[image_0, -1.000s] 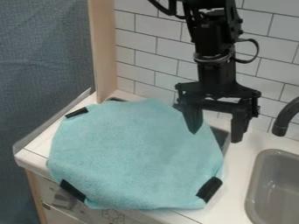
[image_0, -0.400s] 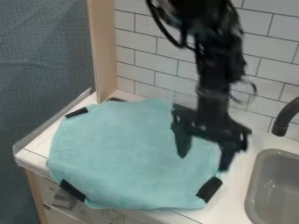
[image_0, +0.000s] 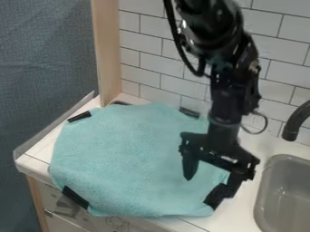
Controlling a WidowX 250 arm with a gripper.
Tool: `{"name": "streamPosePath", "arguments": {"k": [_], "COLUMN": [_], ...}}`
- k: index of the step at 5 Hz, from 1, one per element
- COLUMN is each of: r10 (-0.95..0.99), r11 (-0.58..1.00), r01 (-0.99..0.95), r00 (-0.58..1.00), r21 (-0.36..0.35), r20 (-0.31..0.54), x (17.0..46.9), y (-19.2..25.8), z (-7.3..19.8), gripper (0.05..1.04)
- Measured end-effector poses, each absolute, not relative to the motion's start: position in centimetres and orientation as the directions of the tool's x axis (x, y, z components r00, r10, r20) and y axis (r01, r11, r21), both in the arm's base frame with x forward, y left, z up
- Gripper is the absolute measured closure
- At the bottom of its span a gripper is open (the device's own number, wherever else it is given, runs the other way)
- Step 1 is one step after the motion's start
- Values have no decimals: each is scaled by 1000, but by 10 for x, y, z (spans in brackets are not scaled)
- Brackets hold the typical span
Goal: Fold the cloth from bottom right to the left
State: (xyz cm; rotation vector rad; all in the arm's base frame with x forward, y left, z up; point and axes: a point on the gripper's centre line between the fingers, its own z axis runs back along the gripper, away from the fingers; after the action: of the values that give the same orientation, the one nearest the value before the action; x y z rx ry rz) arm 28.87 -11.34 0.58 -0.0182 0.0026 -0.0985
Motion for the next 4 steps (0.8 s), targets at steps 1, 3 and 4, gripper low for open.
{"name": "streamPosePath", "arguments": {"k": [1, 3, 4], "r10": [-108, -139, -167], "r11": [994, 988, 985], "r01": [108, 137, 165], "r00": [994, 990, 985], "r21": [-20, -73, -59], "r20": [-15, -20, -43], "x": [292, 293, 297], "y": [-116, -125, -128], "z": [-9, -21, -33], "gripper": [85, 85, 85]}}
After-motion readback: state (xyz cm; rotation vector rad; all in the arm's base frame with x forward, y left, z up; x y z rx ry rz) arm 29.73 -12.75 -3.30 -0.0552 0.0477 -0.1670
